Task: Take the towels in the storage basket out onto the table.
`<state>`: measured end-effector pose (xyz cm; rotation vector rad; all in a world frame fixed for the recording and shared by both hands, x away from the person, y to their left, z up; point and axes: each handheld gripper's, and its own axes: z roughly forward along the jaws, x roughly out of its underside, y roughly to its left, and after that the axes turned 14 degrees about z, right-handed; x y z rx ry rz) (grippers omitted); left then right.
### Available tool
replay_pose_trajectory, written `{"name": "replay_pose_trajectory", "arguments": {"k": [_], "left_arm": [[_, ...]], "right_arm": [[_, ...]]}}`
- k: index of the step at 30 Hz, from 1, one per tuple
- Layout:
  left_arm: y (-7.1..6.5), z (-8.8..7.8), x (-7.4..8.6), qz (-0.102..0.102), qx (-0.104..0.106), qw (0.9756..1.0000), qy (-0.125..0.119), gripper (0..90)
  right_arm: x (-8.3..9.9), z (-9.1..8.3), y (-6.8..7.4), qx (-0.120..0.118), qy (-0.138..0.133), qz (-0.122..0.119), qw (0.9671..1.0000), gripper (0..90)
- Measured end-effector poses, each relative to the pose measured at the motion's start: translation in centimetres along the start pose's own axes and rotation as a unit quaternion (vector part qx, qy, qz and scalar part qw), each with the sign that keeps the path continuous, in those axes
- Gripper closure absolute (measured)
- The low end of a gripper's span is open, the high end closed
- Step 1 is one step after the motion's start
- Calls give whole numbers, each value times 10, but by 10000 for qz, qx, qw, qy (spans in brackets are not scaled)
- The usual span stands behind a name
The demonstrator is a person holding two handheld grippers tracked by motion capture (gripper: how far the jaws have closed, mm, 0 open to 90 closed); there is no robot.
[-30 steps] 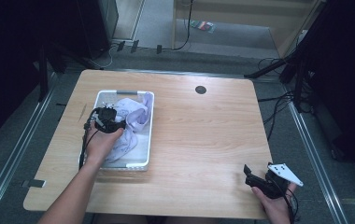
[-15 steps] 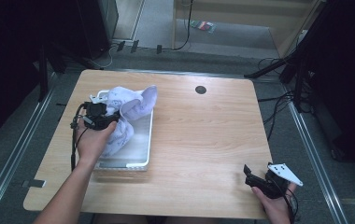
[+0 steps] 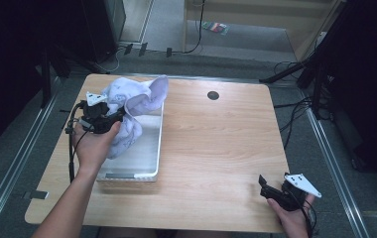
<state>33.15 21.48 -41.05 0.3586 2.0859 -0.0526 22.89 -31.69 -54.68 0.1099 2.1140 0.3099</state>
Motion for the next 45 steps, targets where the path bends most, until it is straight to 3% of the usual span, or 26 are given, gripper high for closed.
{"name": "replay_pose_trajectory", "arguments": {"k": [10,14,24,33,45], "left_arm": [[-15,-9,-22,-7,166,9997,-186,620],[-23,-13,-28,-28,235,9990,-381,619],[-50,-12,-43,41,456,9969,-635,617],[-83,-6,-58,132,745,9938,-817,615],[-133,14,-66,302,1106,9903,-784,615]], "right_arm": [[0,0,0,-9,-13,-9,10000,64],[0,0,0,-13,-15,-12,10000,63],[0,0,0,-14,-19,-10,10000,64],[0,0,-1,-21,-29,6,10000,64],[0,-1,-1,-34,-37,40,10000,64]]}}
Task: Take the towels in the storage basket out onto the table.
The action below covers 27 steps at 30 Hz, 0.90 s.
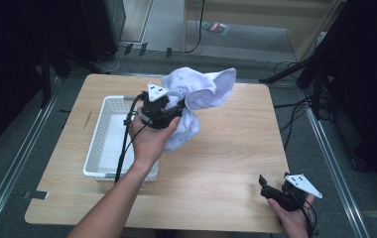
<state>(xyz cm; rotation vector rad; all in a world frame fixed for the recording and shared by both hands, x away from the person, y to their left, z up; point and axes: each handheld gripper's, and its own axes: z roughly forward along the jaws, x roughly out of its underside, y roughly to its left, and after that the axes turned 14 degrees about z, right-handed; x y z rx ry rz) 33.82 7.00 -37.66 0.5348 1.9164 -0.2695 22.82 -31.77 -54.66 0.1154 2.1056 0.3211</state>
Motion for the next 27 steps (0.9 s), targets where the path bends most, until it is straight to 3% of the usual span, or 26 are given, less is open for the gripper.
{"name": "replay_pose_trajectory", "arguments": {"k": [8,17,27], "left_arm": [[-29,25,6,49,265,9995,188,614],[-47,48,17,74,426,9982,411,606],[-60,81,43,54,409,9949,918,576]], "right_arm": [[0,0,0,-18,-15,3,10000,64],[0,0,0,-27,-26,14,10000,64],[0,0,0,-31,-23,19,10000,64]]}}
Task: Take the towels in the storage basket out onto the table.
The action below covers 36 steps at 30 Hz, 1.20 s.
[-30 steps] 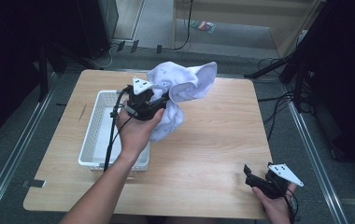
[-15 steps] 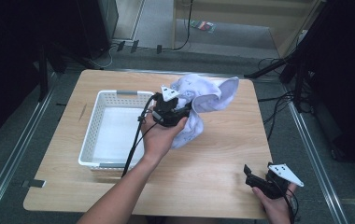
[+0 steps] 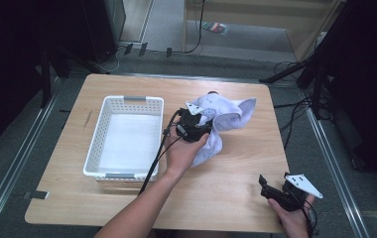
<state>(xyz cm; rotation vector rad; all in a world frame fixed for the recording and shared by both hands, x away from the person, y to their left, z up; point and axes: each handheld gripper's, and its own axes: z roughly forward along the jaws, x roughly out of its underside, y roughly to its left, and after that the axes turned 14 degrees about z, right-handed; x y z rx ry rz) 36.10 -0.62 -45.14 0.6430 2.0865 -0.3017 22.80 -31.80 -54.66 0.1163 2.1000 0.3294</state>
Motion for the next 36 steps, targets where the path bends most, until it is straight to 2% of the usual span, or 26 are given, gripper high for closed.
{"name": "replay_pose_trajectory", "arguments": {"k": [3,12,15,17,19,21,22,25,27,33,36], "left_arm": [[-1,10,8,-39,39,9999,139,577],[-7,29,26,33,80,9989,461,562],[-8,35,31,58,193,9982,569,539],[-9,38,34,17,226,9983,543,479],[-10,39,35,7,251,9979,601,334],[-8,37,33,-99,343,9968,714,202],[-8,36,31,-107,276,9967,757,127],[-5,28,26,-121,287,9968,737,18],[-2,20,23,-43,468,9968,651,0],[3,0,16,93,626,9968,482,0],[7,-10,13,145,565,9976,364,0]], "right_arm": [[0,0,0,-1,2,2,10000,63],[0,0,0,-3,-2,-3,10000,63],[0,0,0,-2,-1,-3,10000,63],[0,0,0,-2,-5,-7,10000,63],[0,0,0,-3,-7,-3,10000,63],[0,0,0,-5,-8,-3,10000,63],[0,0,0,-5,-8,-6,10000,63],[0,0,0,-6,-7,-7,10000,63],[0,0,0,-6,-8,-8,10000,63],[0,0,0,4,-6,-11,10000,63],[0,0,0,8,6,-10,10000,63]]}}
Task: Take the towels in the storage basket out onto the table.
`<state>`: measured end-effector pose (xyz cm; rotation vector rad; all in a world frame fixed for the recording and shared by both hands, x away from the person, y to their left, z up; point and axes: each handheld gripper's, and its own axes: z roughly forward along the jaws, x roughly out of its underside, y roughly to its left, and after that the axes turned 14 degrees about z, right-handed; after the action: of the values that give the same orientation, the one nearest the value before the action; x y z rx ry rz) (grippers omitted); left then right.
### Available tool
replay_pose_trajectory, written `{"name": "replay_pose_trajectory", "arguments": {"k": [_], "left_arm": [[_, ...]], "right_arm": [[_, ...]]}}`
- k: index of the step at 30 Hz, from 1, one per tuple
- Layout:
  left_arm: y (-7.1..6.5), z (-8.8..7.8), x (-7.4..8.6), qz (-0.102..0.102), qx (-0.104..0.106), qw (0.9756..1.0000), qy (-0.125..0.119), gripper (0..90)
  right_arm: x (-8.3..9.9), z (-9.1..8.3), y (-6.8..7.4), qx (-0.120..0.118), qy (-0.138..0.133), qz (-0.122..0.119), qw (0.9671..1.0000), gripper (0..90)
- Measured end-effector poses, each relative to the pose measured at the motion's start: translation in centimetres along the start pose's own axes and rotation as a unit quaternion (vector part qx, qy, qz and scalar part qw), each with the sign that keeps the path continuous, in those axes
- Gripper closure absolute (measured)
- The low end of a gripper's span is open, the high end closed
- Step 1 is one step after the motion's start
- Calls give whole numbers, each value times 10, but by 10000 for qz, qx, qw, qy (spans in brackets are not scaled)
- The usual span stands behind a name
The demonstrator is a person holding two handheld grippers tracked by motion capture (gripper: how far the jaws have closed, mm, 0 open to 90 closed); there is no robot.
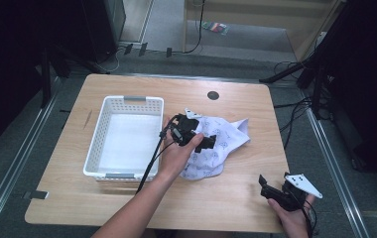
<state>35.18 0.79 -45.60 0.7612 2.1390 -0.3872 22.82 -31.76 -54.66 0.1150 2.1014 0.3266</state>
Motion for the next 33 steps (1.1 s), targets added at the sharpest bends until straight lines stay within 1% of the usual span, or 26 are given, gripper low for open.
{"name": "replay_pose_trajectory", "arguments": {"k": [3,5,8,13,15,17,24,27,33], "left_arm": [[3,-11,-2,4,28,9999,-131,0],[6,-19,-4,18,5,9998,-217,0],[9,-28,-5,71,-108,9995,-291,0],[15,-42,-5,72,-200,9989,-414,0],[18,-48,-4,78,-276,9985,-467,0],[22,-52,-3,90,-344,9983,-457,0],[37,-70,5,49,-518,9972,-538,0],[46,-78,11,-8,-592,9966,-579,0],[64,-98,23,-40,-791,9944,-693,0]], "right_arm": [[0,0,0,1,0,1,10000,63],[0,0,0,-1,-2,1,10000,63],[0,0,0,5,2,-2,10000,63],[0,0,0,8,1,-17,10000,63],[0,0,0,9,1,-18,10000,63],[0,0,0,10,0,-10,10000,63],[0,0,0,17,1,-4,10000,63],[0,0,0,25,4,-11,10000,64],[0,1,0,39,8,-24,10000,63]]}}
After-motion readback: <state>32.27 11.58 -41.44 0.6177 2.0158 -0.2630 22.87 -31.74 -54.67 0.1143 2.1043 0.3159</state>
